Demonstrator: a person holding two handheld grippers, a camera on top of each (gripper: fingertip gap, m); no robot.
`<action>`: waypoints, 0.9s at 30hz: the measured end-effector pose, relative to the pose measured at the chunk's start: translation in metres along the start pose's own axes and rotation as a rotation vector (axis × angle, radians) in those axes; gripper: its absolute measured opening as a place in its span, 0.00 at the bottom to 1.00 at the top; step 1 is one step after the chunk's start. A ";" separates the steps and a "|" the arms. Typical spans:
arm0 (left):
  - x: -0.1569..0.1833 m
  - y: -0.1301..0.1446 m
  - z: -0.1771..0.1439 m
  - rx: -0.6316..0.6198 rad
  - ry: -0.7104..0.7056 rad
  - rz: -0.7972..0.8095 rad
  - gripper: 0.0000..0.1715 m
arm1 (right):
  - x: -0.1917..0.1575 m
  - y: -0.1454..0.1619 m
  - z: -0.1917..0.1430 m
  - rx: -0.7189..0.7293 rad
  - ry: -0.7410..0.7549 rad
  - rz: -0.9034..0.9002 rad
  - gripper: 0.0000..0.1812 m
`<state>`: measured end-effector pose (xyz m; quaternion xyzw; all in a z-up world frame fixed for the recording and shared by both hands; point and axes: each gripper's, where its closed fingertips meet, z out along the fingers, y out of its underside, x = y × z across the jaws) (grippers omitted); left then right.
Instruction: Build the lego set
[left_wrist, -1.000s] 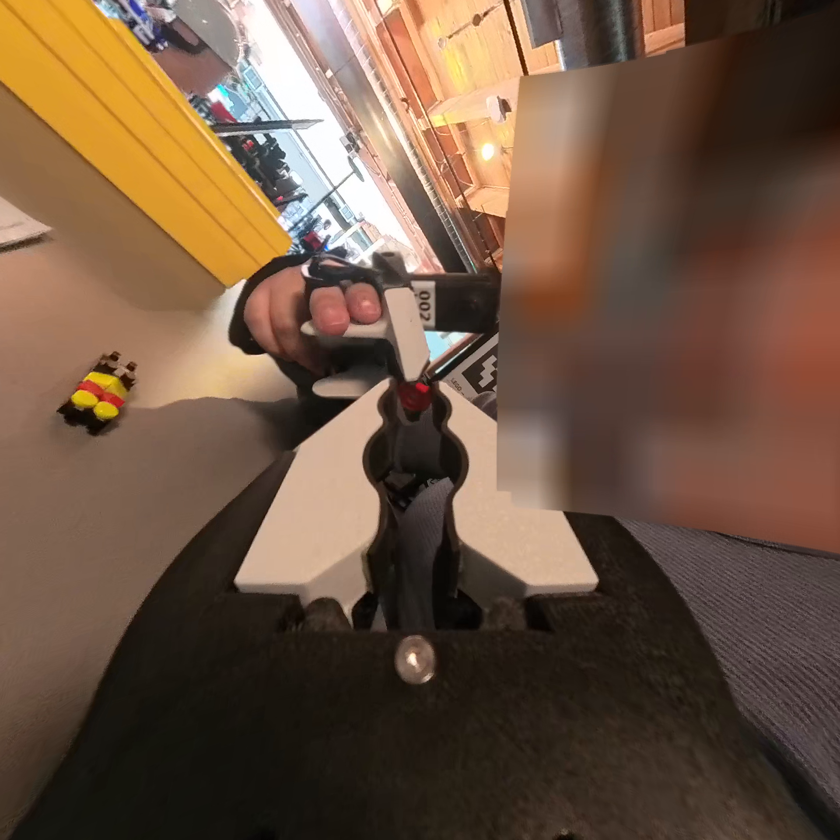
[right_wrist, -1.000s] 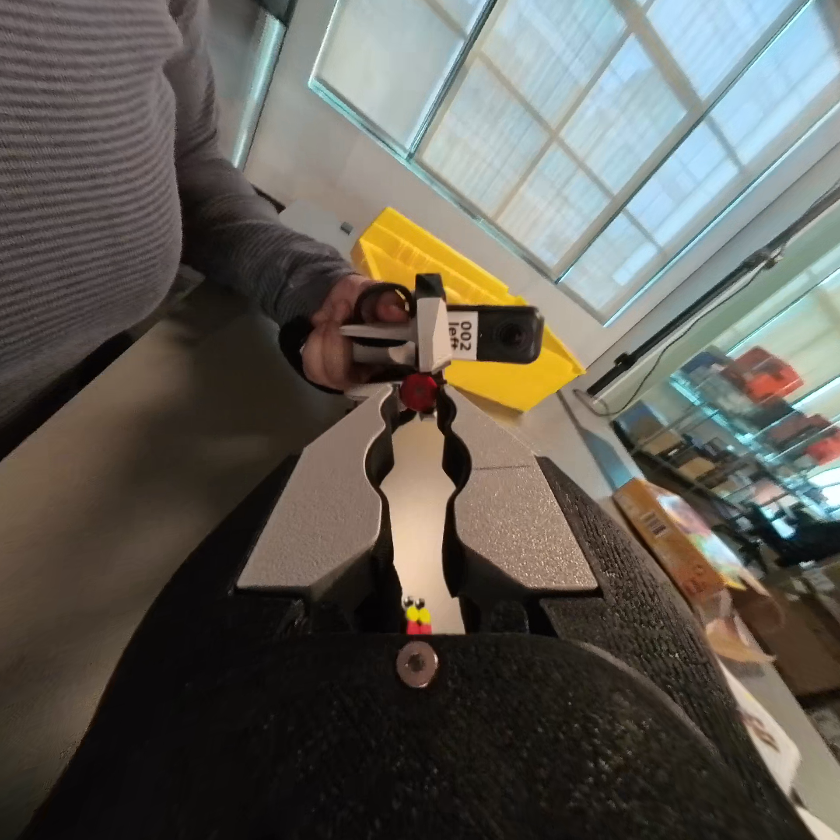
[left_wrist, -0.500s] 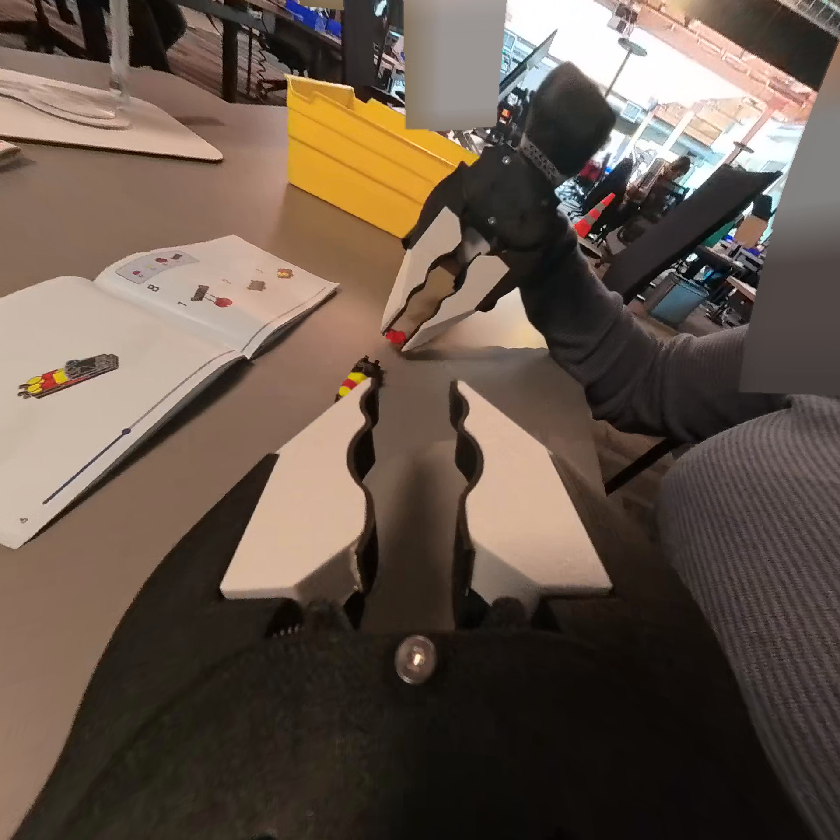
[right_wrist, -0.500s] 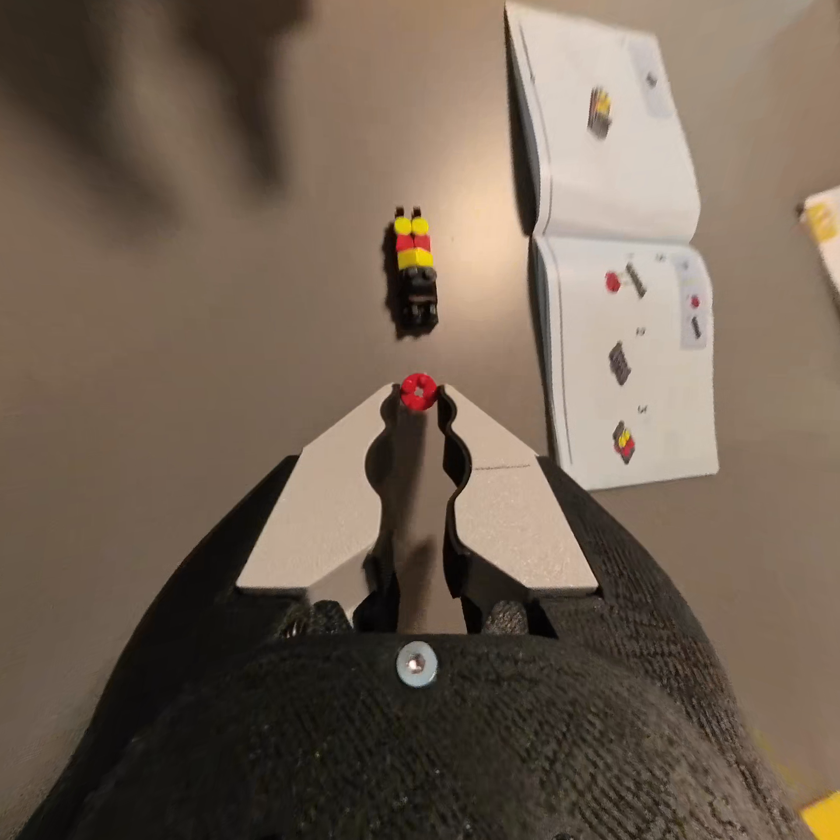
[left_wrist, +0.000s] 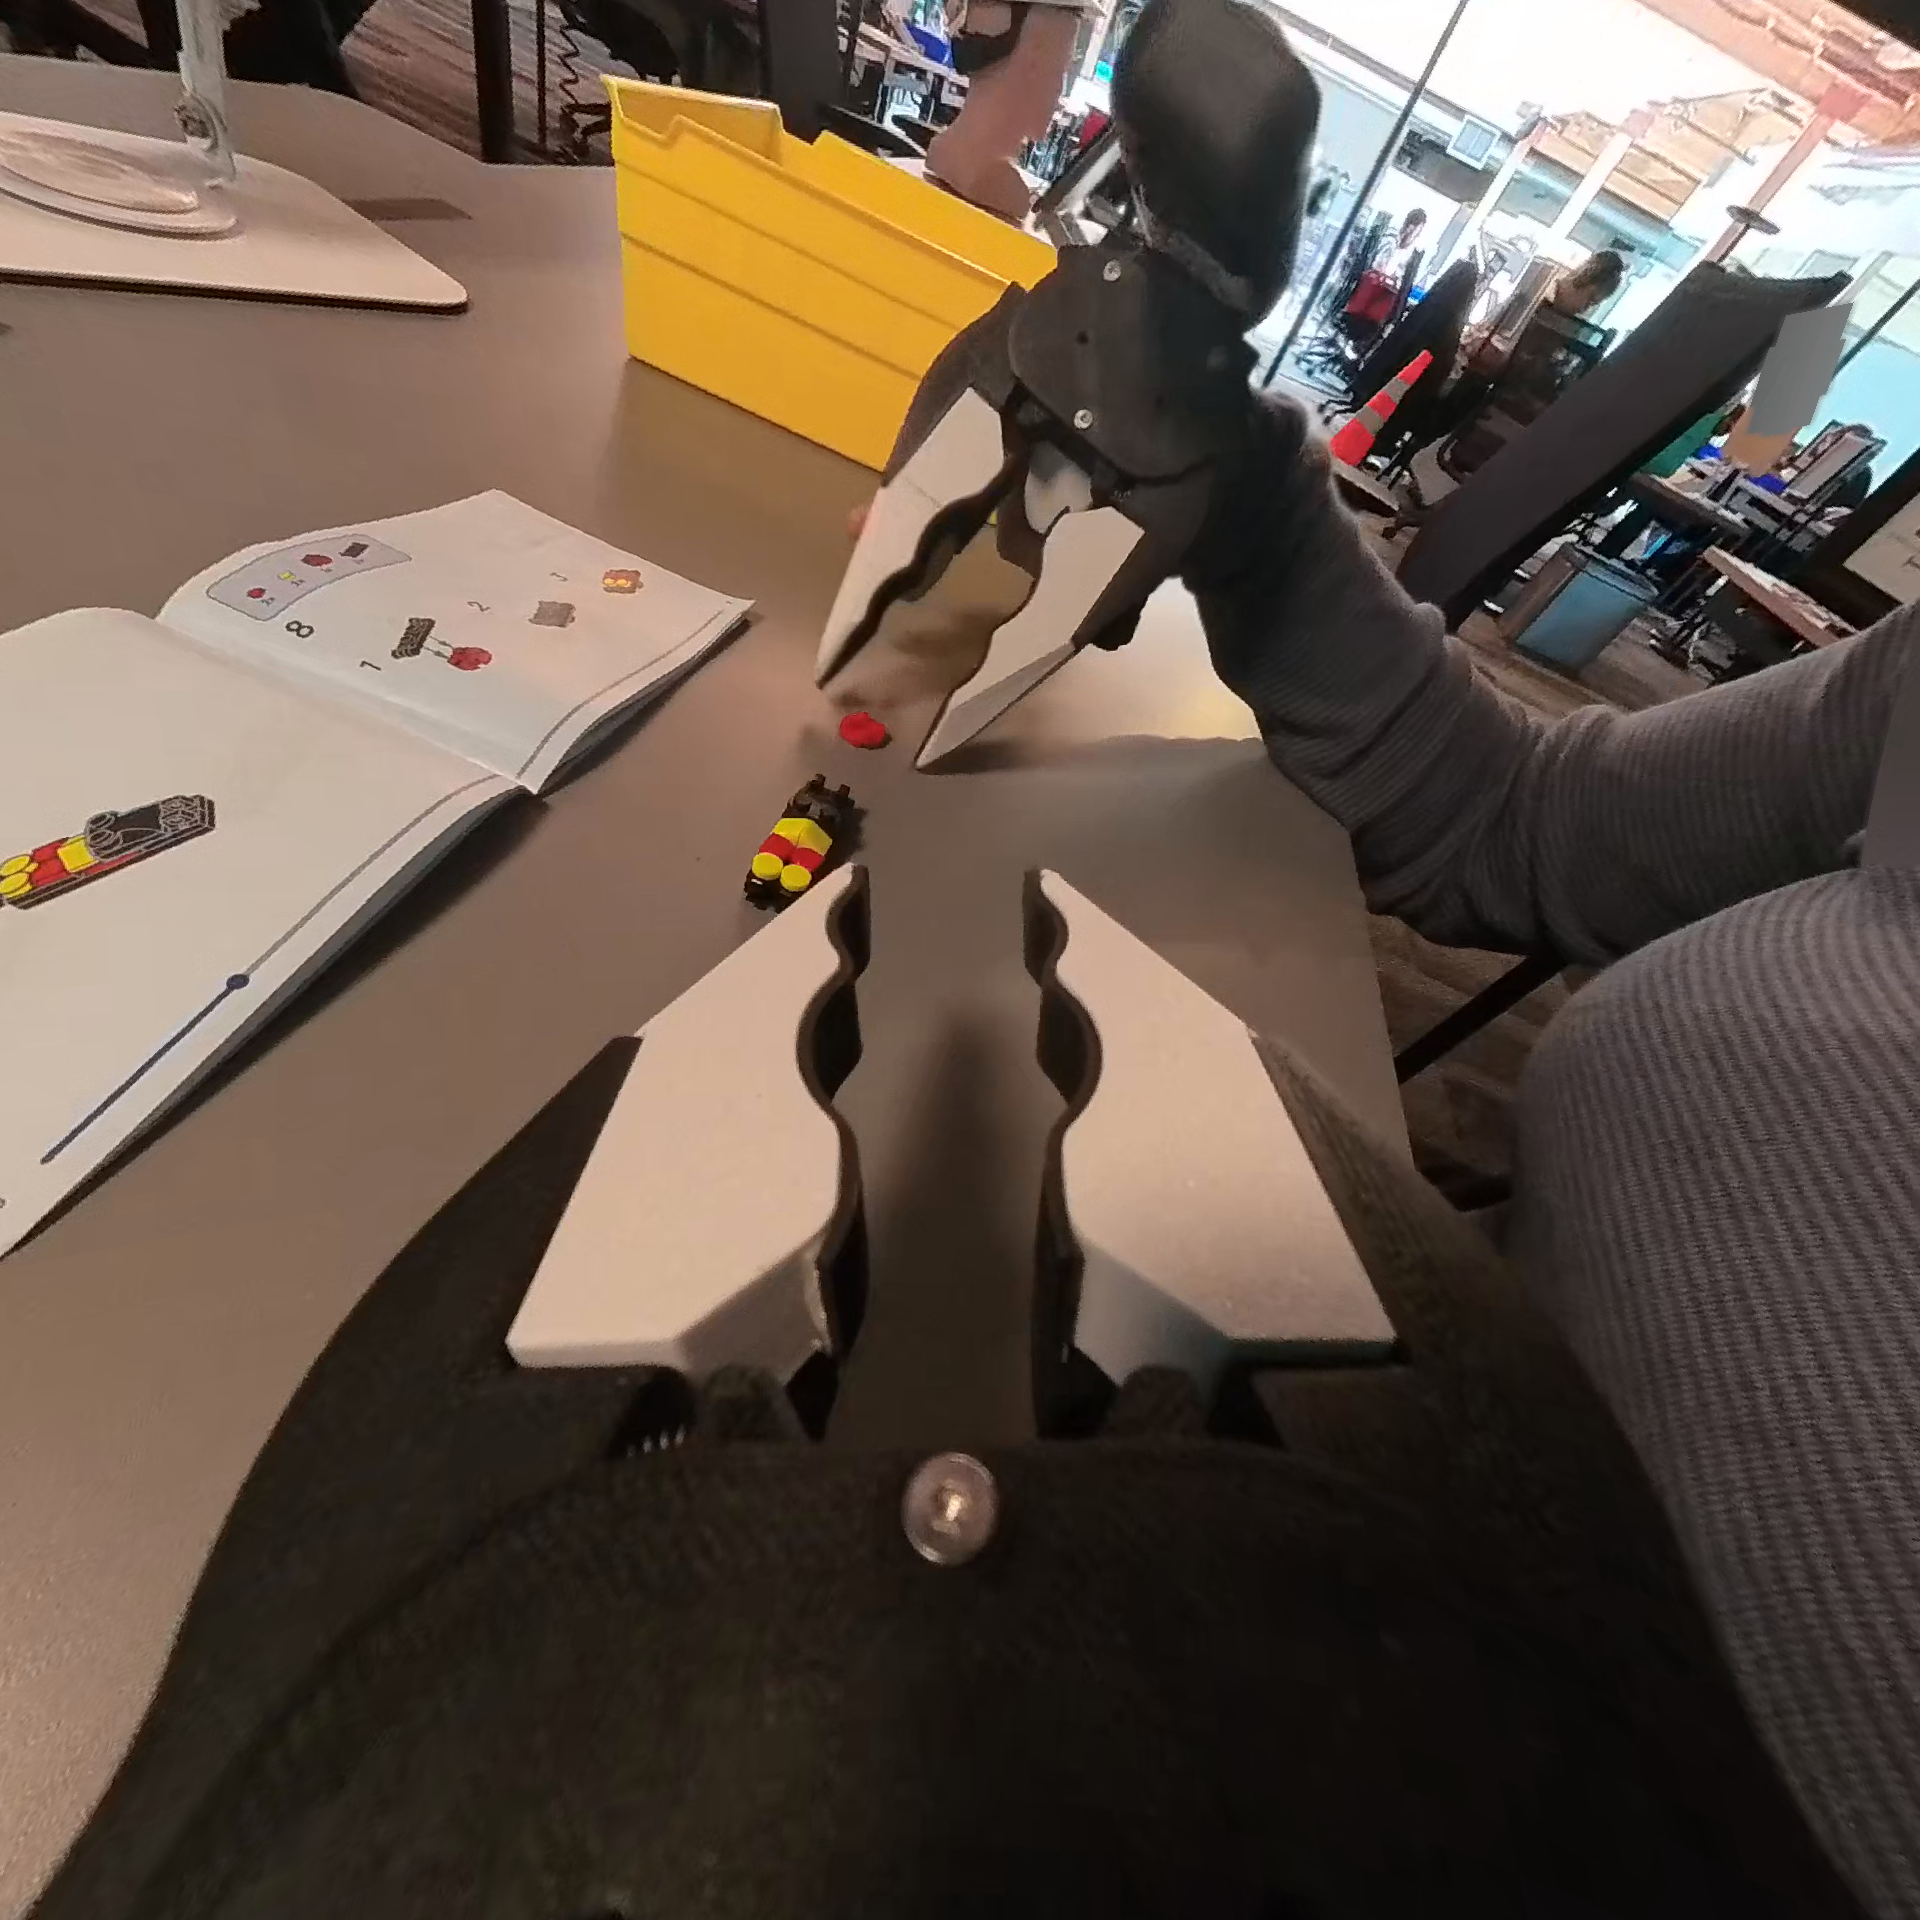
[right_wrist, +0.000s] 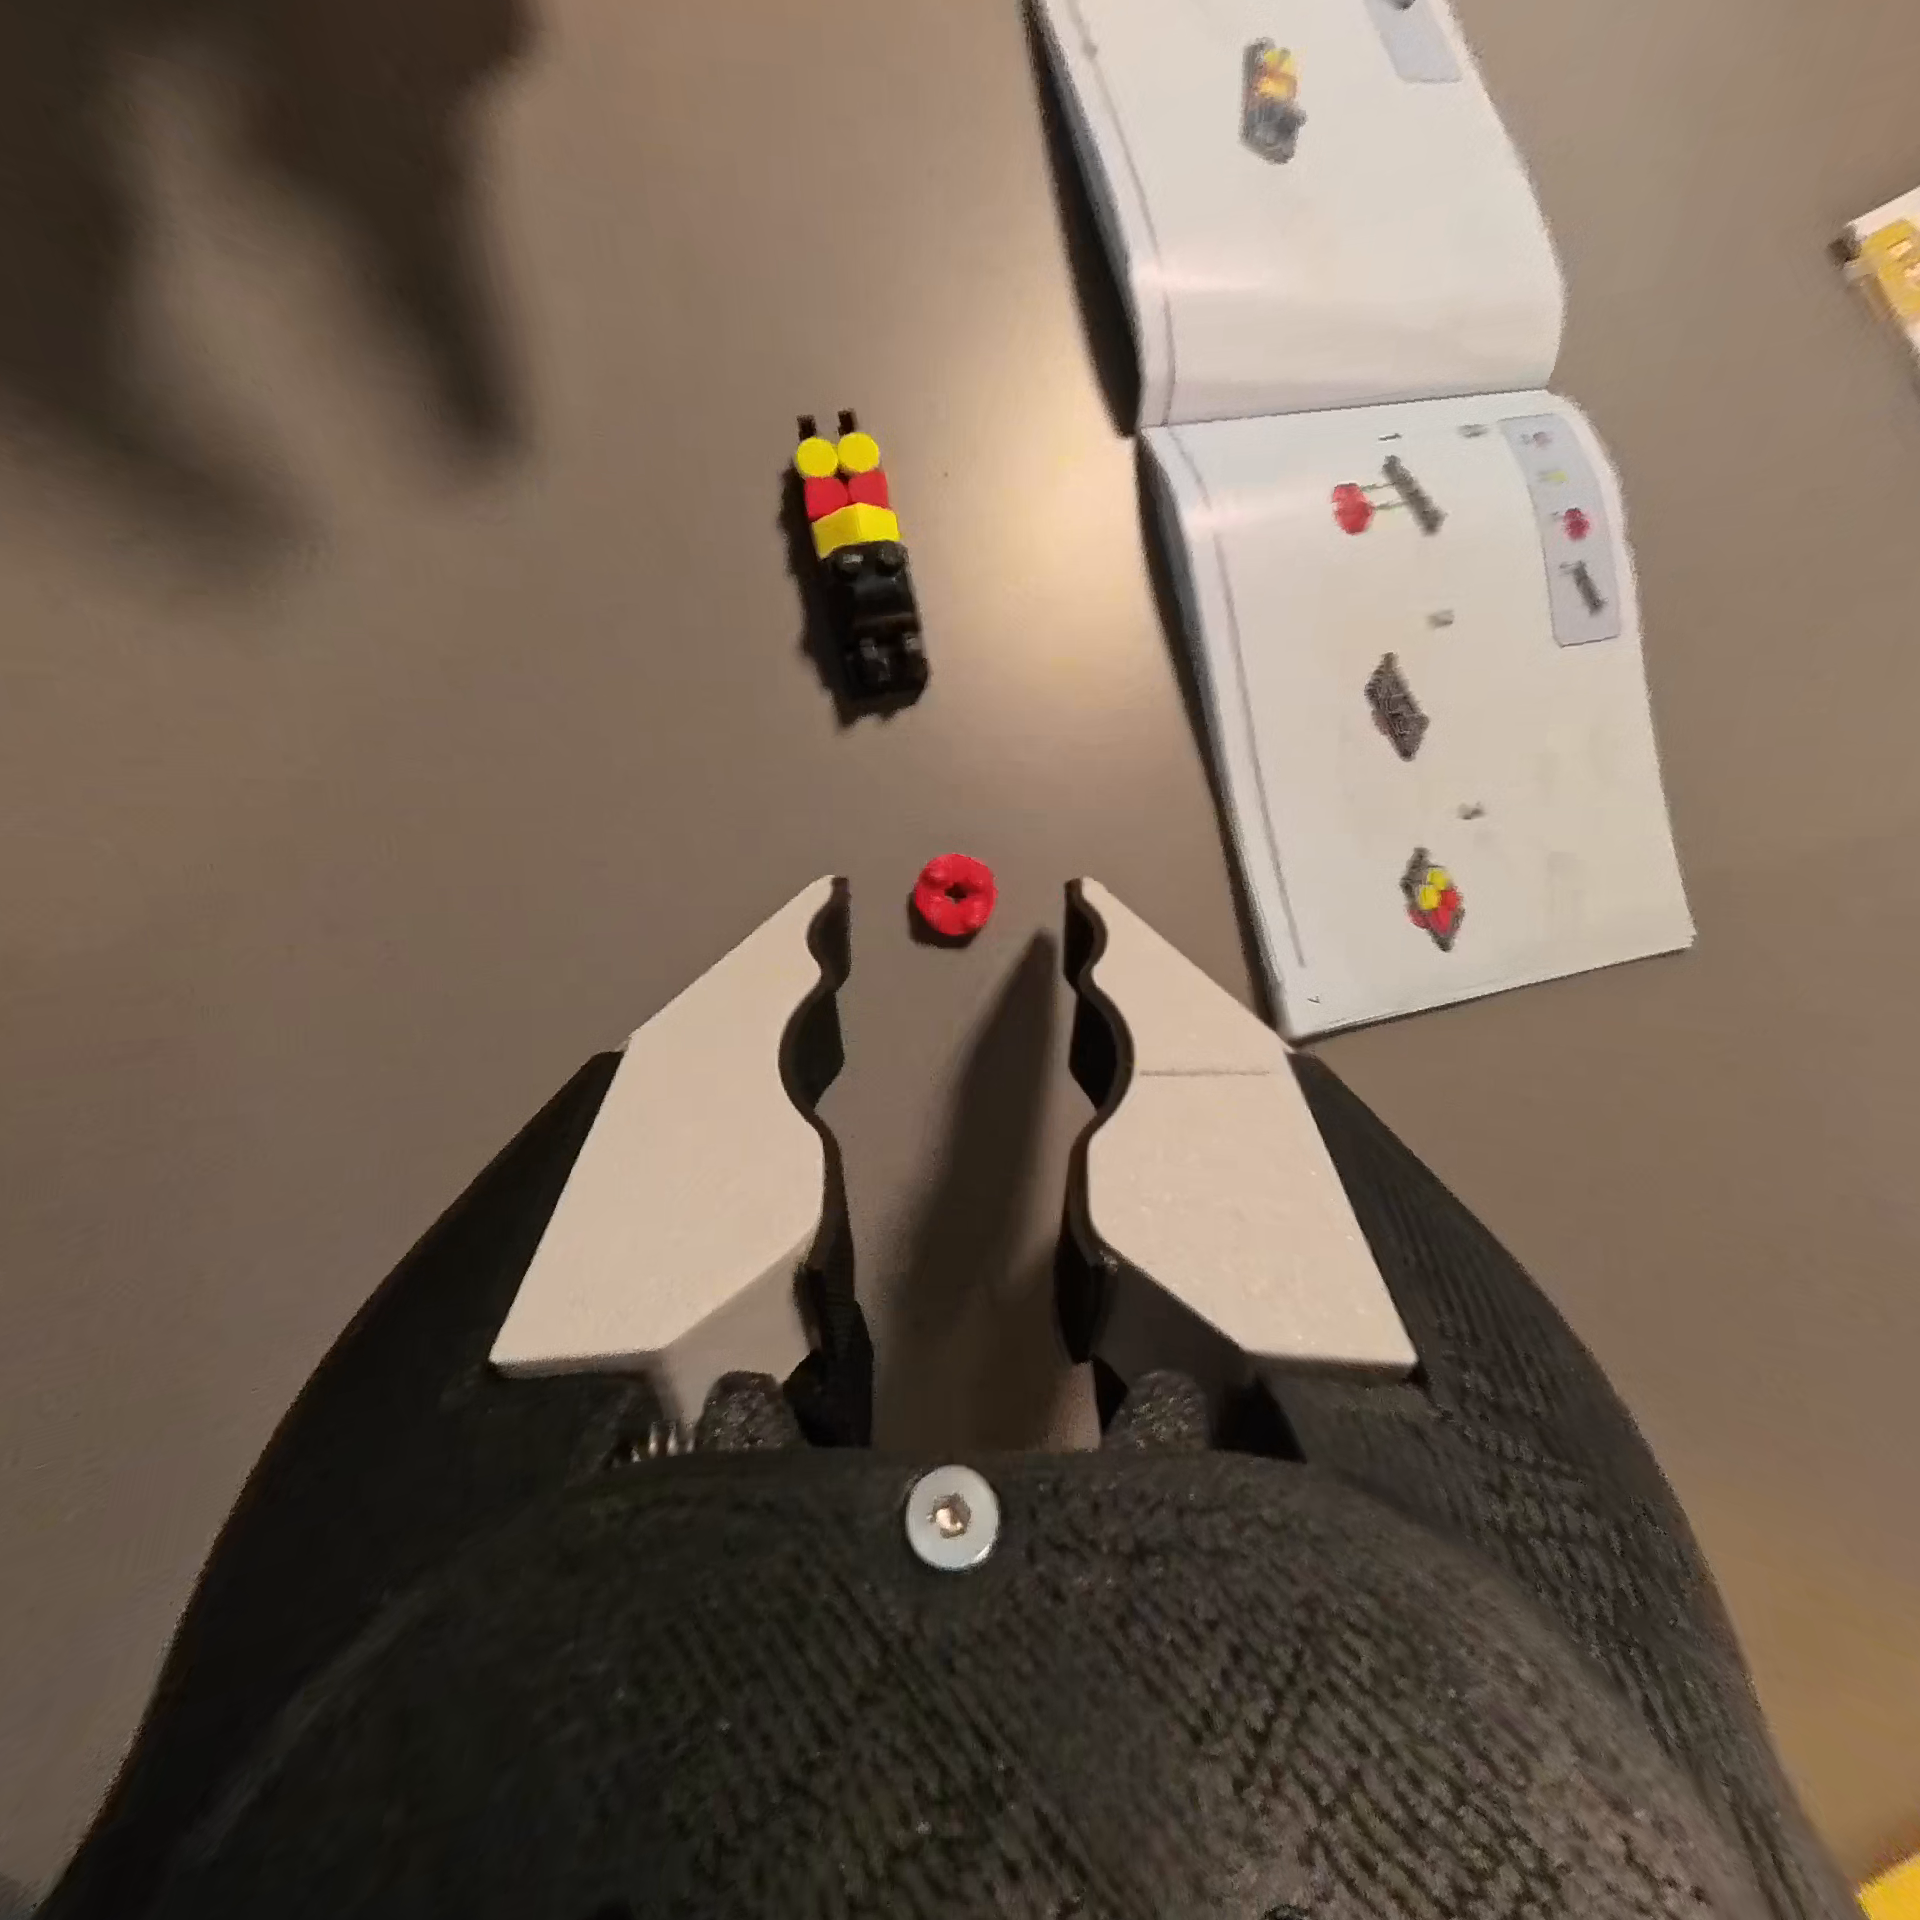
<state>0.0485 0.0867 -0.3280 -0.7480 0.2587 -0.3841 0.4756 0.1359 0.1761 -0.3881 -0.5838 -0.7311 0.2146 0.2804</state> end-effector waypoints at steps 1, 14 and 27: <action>0.000 0.000 0.000 -0.001 -0.002 0.002 0.17 | 0.009 -0.004 -0.002 0.046 0.045 -0.010 0.24; 0.010 -0.006 -0.007 0.016 -0.153 0.295 0.13 | 0.133 -0.022 -0.097 0.504 1.145 -0.143 0.00; -0.017 -0.056 -0.210 0.122 -0.738 0.452 0.00 | 0.134 -0.022 -0.094 0.468 1.160 -0.168 0.00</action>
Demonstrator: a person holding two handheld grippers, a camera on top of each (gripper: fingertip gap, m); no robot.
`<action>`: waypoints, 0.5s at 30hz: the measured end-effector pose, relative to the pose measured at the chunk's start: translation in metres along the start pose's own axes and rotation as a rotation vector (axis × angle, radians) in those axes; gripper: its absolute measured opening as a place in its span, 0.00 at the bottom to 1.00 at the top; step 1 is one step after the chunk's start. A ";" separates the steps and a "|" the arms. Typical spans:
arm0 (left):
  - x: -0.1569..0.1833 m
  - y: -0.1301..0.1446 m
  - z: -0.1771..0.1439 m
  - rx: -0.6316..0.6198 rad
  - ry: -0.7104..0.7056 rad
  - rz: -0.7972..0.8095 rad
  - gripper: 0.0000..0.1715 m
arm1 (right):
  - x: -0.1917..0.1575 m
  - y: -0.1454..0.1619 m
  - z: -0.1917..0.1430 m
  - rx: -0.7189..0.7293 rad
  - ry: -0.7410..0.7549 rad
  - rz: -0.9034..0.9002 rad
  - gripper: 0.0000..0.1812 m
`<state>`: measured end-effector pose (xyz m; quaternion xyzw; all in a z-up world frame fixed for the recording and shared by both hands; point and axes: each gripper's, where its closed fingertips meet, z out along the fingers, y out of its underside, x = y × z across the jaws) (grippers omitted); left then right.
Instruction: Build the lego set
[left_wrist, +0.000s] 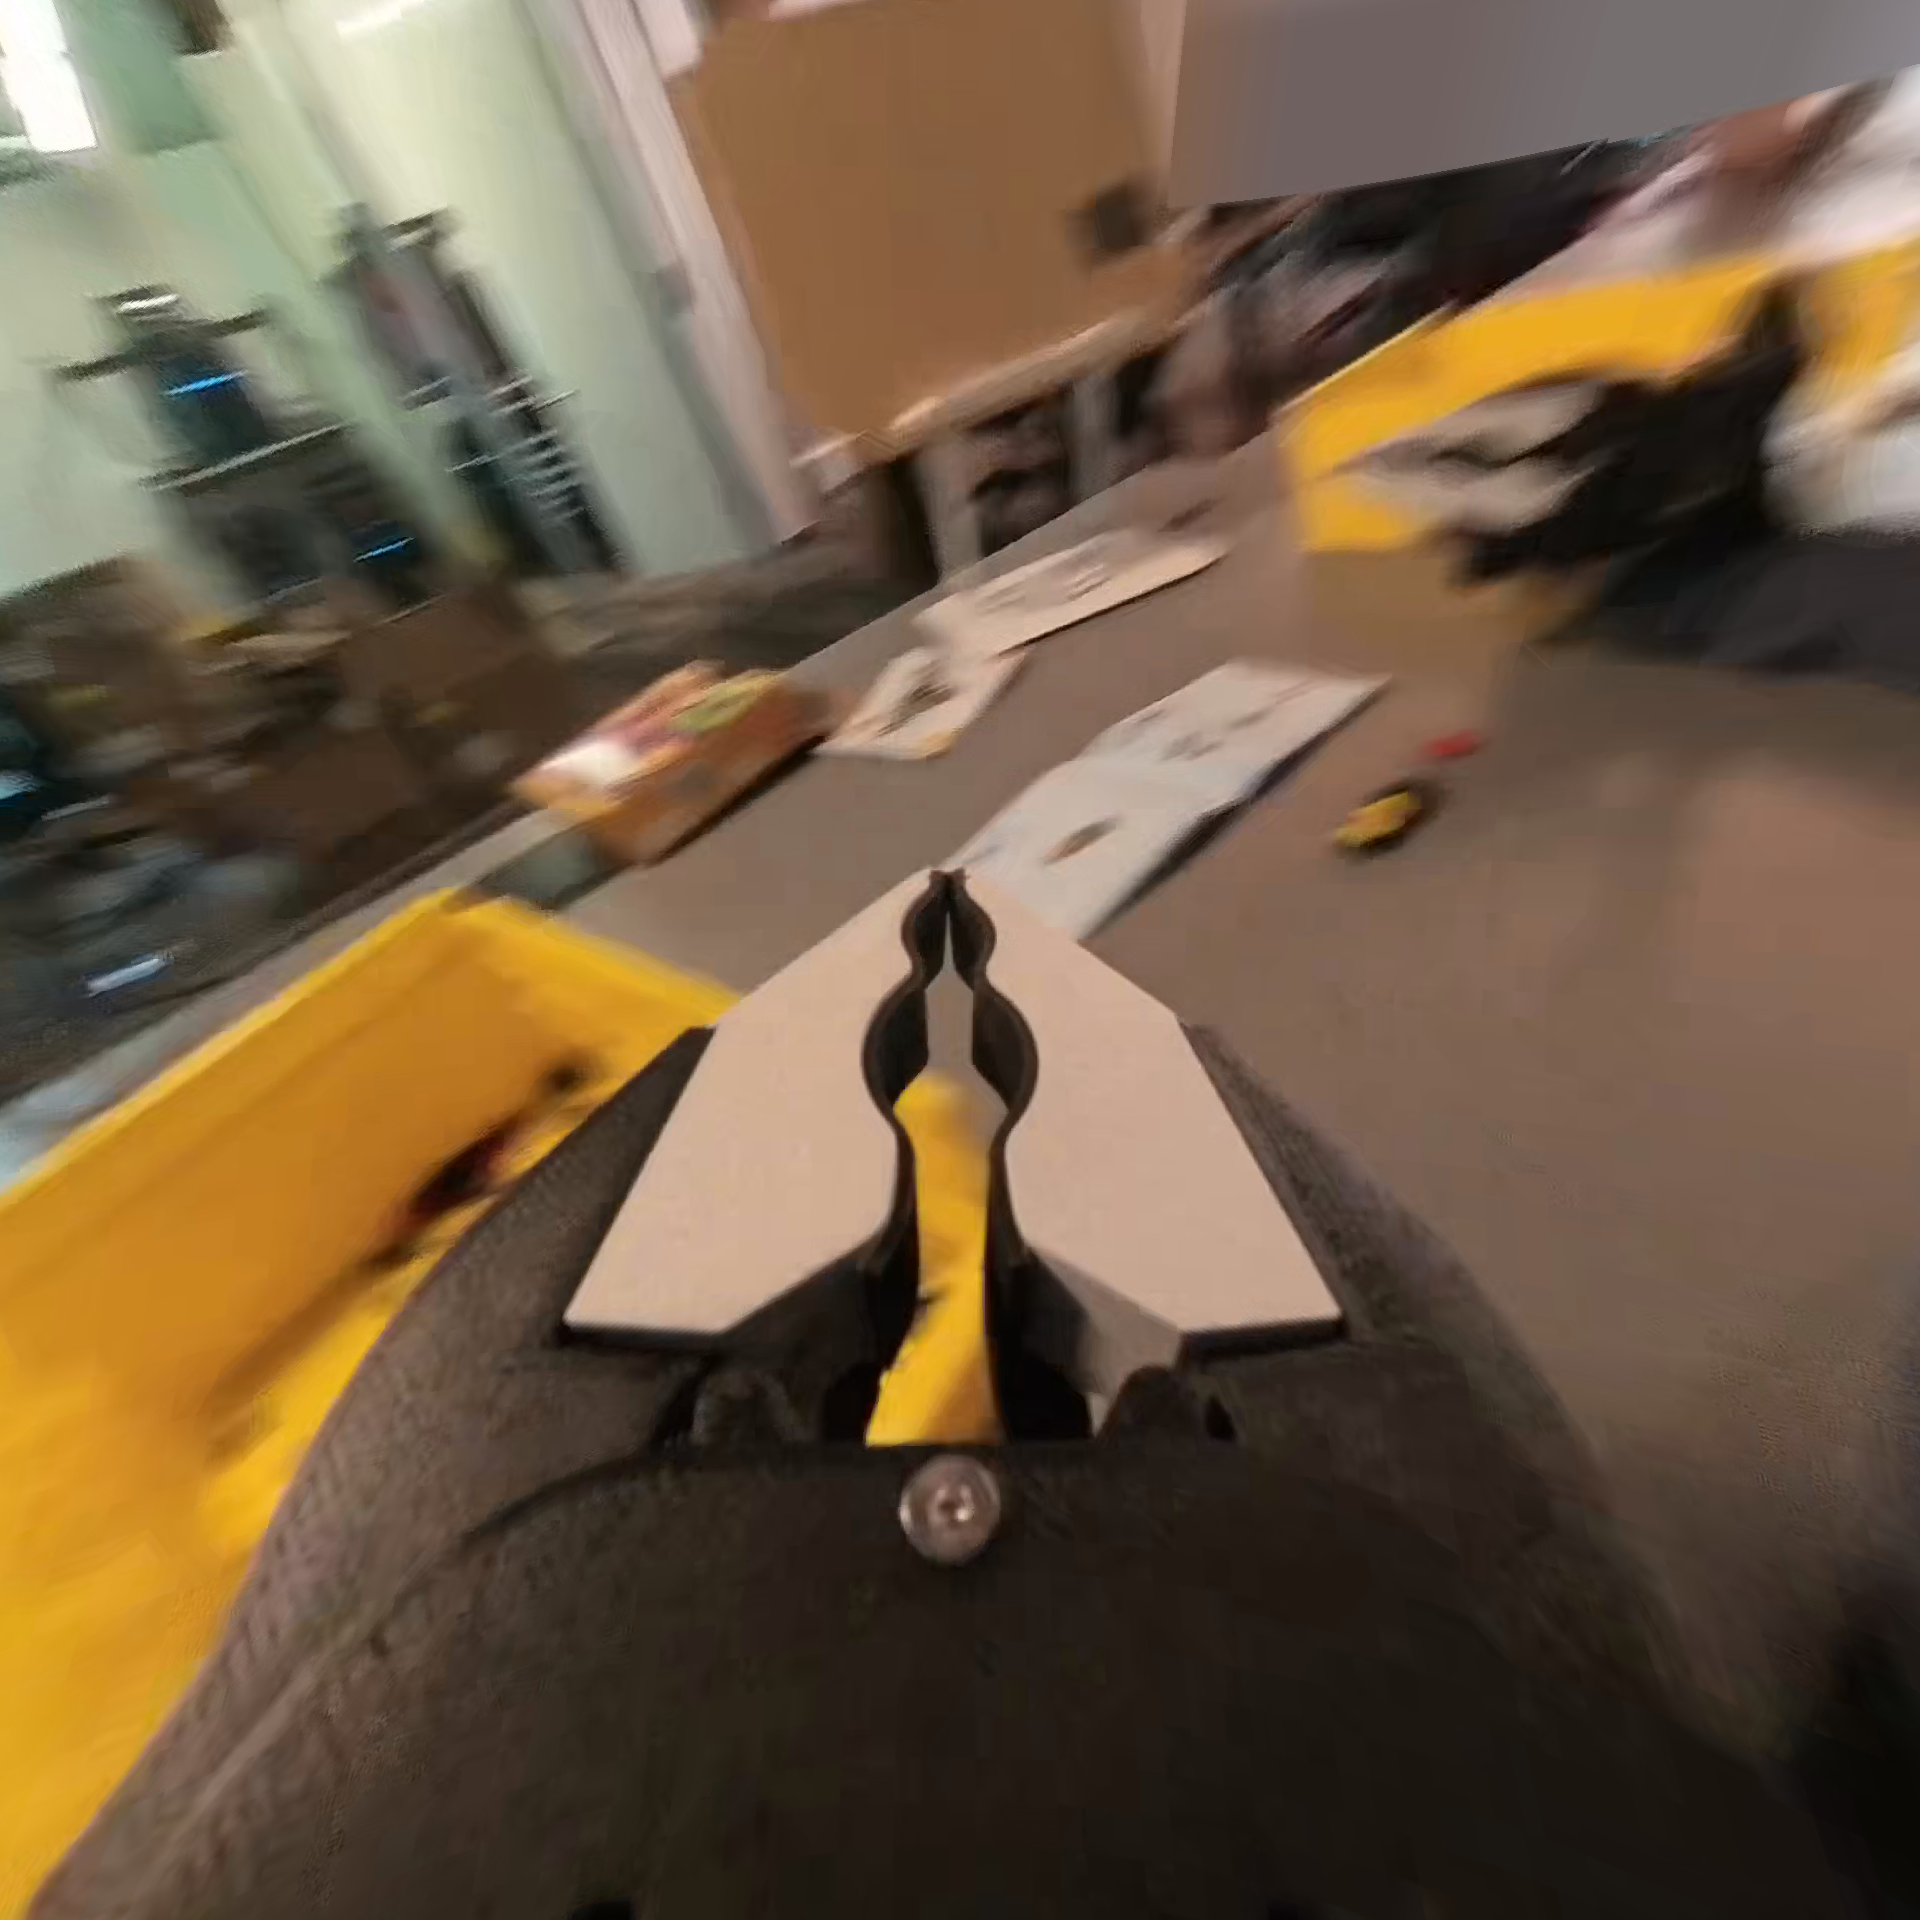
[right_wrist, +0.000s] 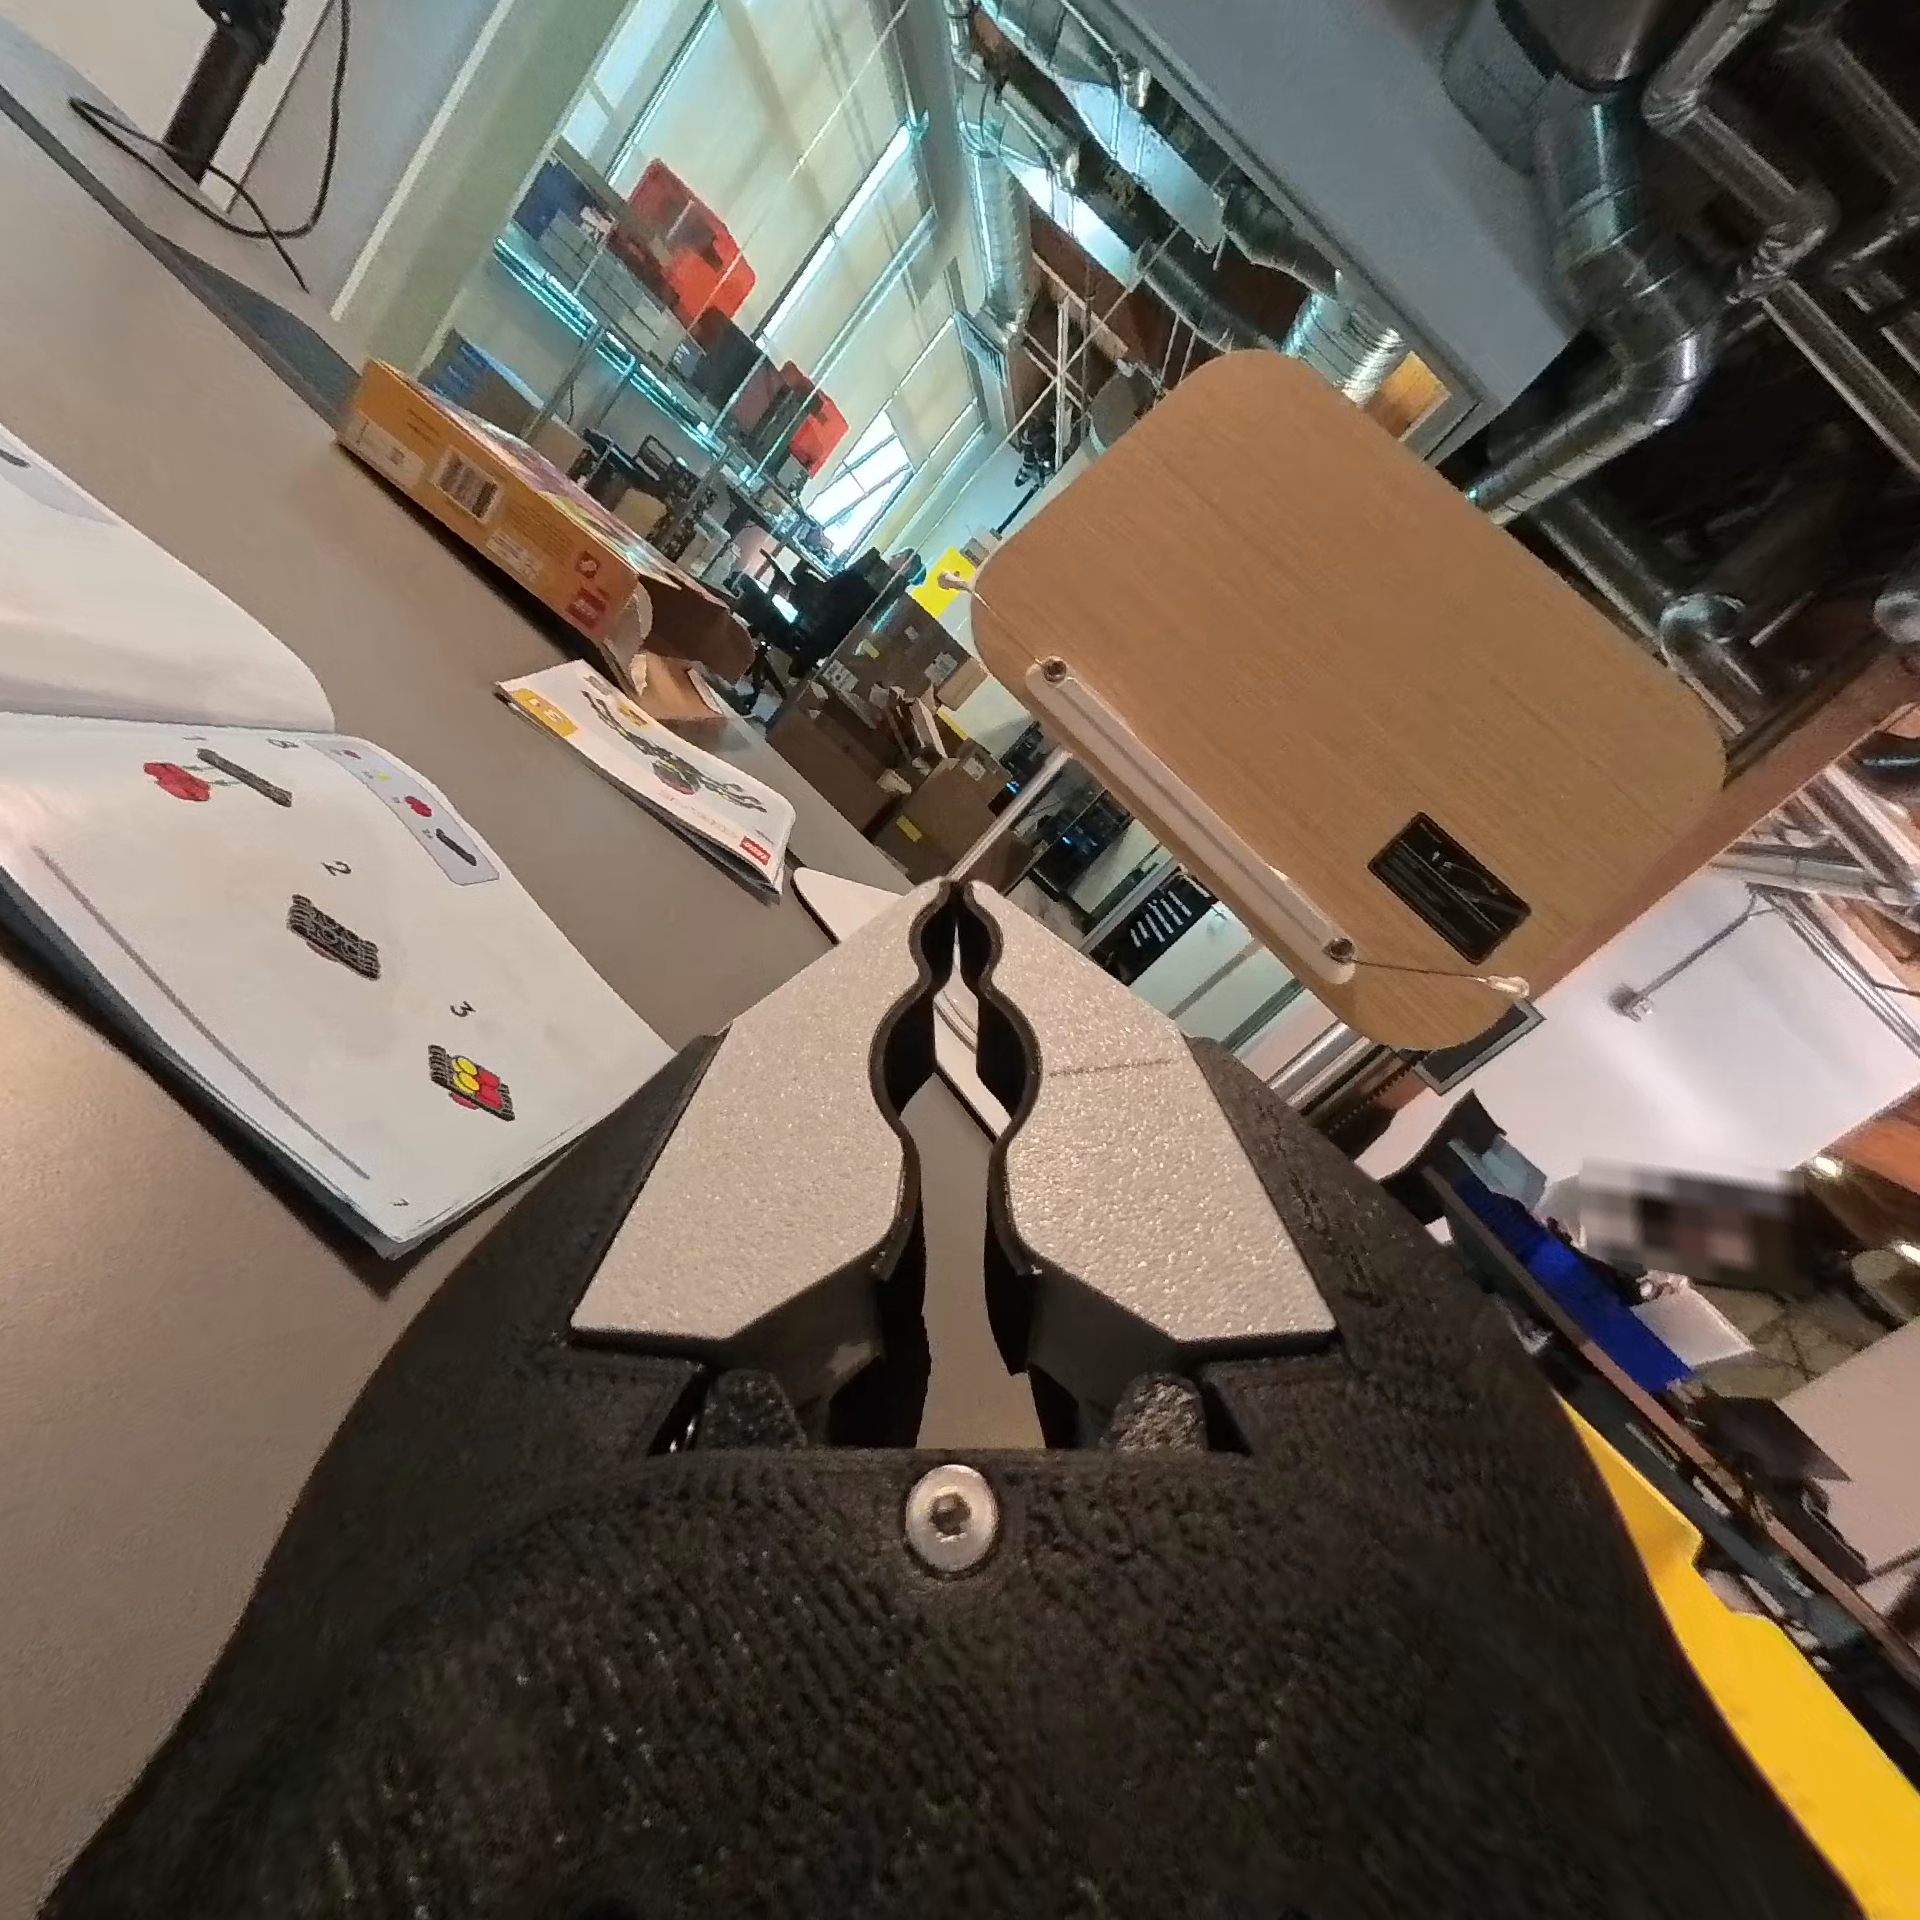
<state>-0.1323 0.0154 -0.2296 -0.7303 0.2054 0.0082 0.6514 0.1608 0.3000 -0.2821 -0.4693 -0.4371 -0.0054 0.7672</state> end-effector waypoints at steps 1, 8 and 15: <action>-0.033 0.009 -0.009 -0.089 -0.128 0.046 0.00 | -0.001 0.000 0.000 -0.001 -0.002 -0.003 0.00; -0.098 0.046 -0.028 -0.517 -0.146 -0.087 0.12 | 0.000 0.003 0.001 -0.016 0.001 0.003 0.00; -0.088 0.096 -0.013 -0.747 0.101 -0.383 0.19 | -0.003 0.006 0.003 -0.031 -0.009 -0.008 0.00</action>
